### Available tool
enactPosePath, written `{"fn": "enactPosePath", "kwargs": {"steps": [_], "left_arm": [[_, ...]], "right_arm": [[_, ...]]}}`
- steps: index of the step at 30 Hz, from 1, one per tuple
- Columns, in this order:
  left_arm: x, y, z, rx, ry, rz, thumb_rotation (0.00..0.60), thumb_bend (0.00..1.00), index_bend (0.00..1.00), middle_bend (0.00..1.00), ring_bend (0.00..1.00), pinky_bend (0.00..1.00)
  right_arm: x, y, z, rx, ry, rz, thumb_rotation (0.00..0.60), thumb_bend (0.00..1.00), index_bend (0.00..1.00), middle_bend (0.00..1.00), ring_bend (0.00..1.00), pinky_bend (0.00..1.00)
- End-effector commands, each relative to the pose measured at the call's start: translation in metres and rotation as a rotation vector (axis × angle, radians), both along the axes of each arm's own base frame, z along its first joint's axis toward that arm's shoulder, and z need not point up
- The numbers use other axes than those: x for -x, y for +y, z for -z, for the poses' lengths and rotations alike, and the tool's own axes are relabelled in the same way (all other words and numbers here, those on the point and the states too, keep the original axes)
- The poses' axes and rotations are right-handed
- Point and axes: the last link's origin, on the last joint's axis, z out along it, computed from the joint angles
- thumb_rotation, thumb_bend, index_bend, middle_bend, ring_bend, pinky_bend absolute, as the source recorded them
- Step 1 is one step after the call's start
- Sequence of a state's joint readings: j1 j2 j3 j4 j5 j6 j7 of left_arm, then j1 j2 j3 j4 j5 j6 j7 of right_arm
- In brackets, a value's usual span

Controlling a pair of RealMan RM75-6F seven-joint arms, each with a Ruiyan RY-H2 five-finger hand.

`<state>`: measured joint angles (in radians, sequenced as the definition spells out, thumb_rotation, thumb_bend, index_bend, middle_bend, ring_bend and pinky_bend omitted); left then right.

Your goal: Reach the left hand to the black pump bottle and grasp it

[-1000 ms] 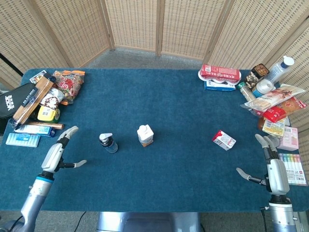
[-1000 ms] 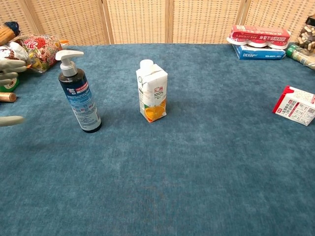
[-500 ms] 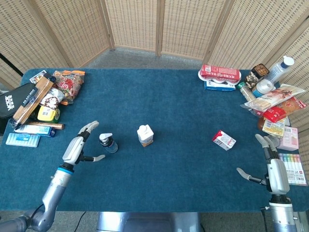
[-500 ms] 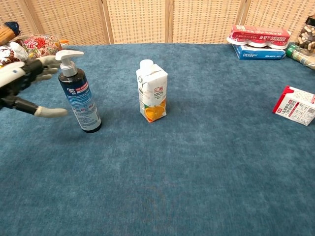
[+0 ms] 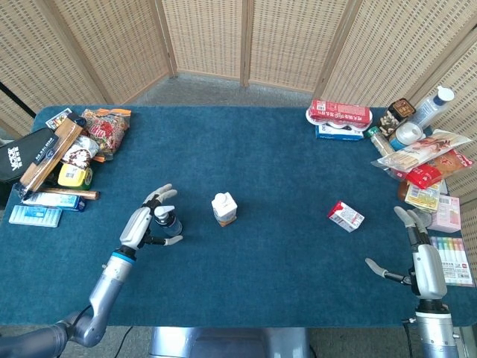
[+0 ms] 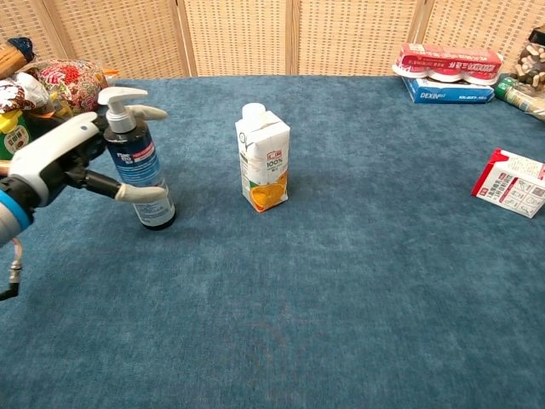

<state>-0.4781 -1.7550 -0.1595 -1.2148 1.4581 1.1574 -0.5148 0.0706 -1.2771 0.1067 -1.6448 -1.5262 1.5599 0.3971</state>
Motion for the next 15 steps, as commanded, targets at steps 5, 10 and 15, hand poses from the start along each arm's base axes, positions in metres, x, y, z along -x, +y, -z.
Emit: {"fn": "enactPosePath", "kwargs": {"steps": [5, 10, 15], "left_arm": [[-0.01, 0.006, 0.012, -0.06, -0.03, -0.003, 0.6, 0.04, 0.6, 0.58, 0.46, 0.62], [-0.009, 0.006, 0.01, -0.118, -0.028, -0.013, 0.6, 0.13, 0.86, 0.88, 0.76, 0.89], [-0.007, 0.008, -0.006, -0.167, -0.034, -0.01, 0.6, 0.13, 0.87, 0.89, 0.78, 0.91]], "right_arm": [[-0.001, 0.001, -0.002, 0.002, -0.009, -0.004, 0.6, 0.0, 0.0, 0.0, 0.0, 0.0], [0.0, 0.001, -0.003, 0.005, -0.012, -0.001, 0.6, 0.0, 0.0, 0.0, 0.0, 0.0], [-0.001, 0.001, -0.001, -0.001, -0.007, -0.005, 0.6, 0.0, 0.0, 0.0, 0.0, 0.0]]}}
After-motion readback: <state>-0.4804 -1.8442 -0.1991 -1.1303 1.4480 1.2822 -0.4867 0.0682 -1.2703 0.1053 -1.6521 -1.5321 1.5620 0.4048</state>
